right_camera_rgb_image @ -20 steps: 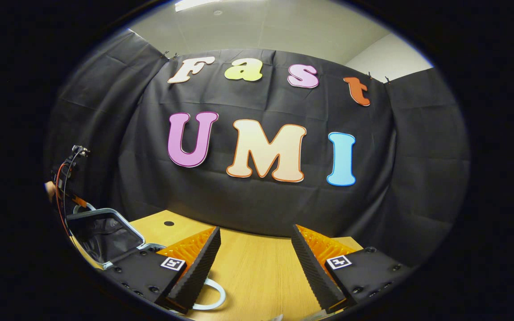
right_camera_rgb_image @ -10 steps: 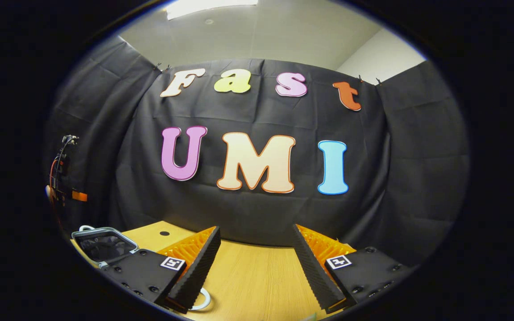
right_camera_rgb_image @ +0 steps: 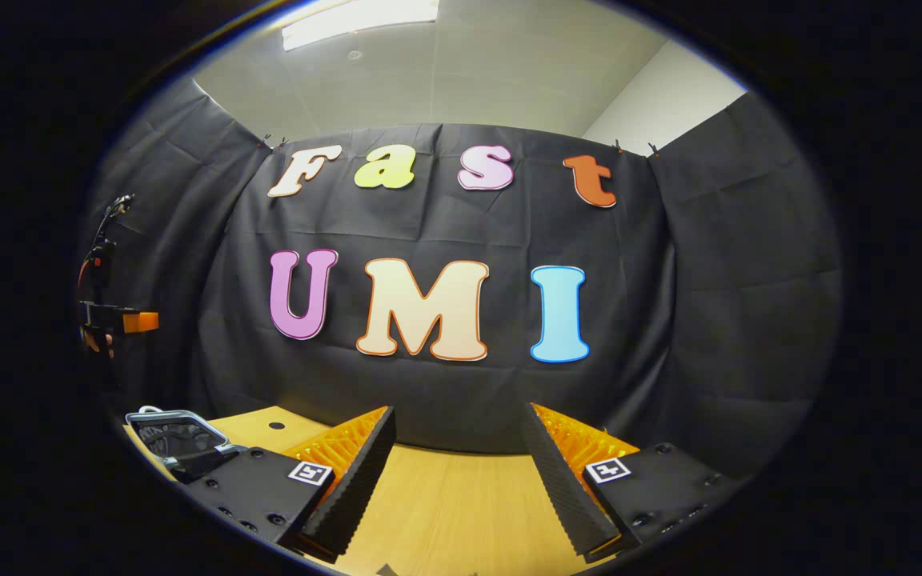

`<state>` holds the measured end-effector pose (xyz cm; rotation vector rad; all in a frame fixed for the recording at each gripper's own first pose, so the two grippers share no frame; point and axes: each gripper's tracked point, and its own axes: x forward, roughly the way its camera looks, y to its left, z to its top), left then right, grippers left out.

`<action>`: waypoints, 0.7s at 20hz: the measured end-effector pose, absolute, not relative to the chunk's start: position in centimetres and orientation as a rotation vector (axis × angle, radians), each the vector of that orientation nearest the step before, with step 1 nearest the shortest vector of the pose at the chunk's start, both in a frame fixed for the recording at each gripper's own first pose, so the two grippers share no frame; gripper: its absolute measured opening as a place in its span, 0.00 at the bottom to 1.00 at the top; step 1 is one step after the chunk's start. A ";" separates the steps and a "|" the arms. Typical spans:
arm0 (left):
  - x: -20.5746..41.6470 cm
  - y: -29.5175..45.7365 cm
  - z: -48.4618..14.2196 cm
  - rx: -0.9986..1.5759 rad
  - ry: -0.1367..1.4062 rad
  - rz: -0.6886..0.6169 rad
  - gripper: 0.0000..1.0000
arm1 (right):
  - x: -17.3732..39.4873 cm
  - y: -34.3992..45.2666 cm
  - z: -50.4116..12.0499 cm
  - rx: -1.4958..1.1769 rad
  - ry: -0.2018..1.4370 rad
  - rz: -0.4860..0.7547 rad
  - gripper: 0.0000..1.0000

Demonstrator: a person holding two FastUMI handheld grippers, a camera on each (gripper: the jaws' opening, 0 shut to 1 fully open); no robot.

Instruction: First open the suitcase, pack the skin care products into it, and then close the suitcase.

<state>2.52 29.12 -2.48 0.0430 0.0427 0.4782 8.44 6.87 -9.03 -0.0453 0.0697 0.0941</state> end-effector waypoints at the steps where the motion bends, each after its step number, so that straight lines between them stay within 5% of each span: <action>1: 2.6 27.6 -2.3 0.057 0.032 0.464 0.94 | 8.2 6.2 -8.9 -0.045 0.066 0.096 0.99; 14: 0.9 9.8 -7.6 0.036 0.071 0.229 0.94 | 4.8 2.1 -10.1 -0.032 0.074 0.150 0.99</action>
